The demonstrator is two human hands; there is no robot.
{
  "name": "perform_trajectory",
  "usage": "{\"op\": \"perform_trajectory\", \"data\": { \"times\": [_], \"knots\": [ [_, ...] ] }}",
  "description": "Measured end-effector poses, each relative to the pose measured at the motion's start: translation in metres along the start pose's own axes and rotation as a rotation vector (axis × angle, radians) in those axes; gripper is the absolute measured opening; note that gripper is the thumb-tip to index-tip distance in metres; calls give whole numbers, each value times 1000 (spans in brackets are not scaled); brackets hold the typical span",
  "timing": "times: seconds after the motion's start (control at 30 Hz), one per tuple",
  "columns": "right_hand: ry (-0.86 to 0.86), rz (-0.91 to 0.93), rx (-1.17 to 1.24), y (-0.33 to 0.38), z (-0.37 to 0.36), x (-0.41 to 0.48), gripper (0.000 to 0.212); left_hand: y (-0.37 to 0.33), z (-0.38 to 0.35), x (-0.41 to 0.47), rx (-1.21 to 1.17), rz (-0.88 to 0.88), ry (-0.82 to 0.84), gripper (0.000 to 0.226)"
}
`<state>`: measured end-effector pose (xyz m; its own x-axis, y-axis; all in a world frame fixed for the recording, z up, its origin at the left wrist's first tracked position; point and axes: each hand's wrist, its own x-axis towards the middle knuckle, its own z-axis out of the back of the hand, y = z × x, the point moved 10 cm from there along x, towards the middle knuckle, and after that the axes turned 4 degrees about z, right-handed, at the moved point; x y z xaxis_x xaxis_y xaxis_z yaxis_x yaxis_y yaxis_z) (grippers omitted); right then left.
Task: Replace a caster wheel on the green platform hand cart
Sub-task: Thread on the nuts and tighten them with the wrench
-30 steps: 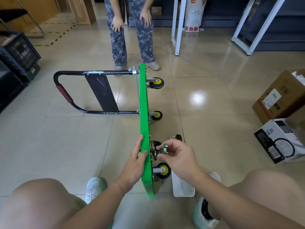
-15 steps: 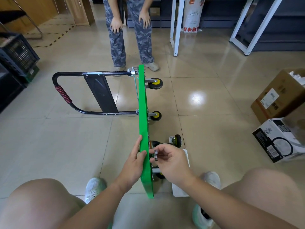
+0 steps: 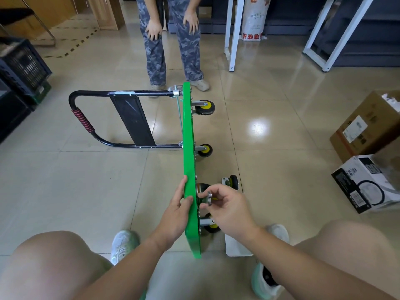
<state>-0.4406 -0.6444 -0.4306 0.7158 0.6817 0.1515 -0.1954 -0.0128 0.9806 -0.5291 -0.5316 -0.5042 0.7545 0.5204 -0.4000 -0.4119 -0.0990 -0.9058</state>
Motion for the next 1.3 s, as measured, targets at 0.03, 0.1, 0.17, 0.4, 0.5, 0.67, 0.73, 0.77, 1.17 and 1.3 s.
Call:
{"op": "perform_trajectory", "data": {
  "times": [0.03,0.1,0.17,0.4,0.5,0.67,0.73,0.77,1.17,1.3],
  "knots": [
    [-1,17,-8,1,1,-1,22,0,0,0,6,-2,3,55],
    [27,98,-51,7,-3,-6,12,1,1,-1,-1,0,7,55],
    [46,133,-74,8,-7,-14,18,3,2,-1,-14,0,9,55],
    [15,90,-35,3,-8,-4,18,0,2,-2,-28,17,-21,57],
    [51,27,-12,2,-10,9,36,0,3,-1,-15,17,-32,54],
    [126,-33,-23,6,-17,27,33,-1,3,-1,13,3,-34,53],
    [142,-17,-50,8,-18,30,32,-2,3,-1,9,5,-29,51],
    [146,-6,-57,8,-18,32,35,-1,3,0,5,7,-27,50],
    [74,-214,-81,-18,-5,76,28,3,2,-1,-38,3,7,57],
    [85,-476,44,-51,-3,93,16,4,1,1,-67,3,22,53]
  ]
}}
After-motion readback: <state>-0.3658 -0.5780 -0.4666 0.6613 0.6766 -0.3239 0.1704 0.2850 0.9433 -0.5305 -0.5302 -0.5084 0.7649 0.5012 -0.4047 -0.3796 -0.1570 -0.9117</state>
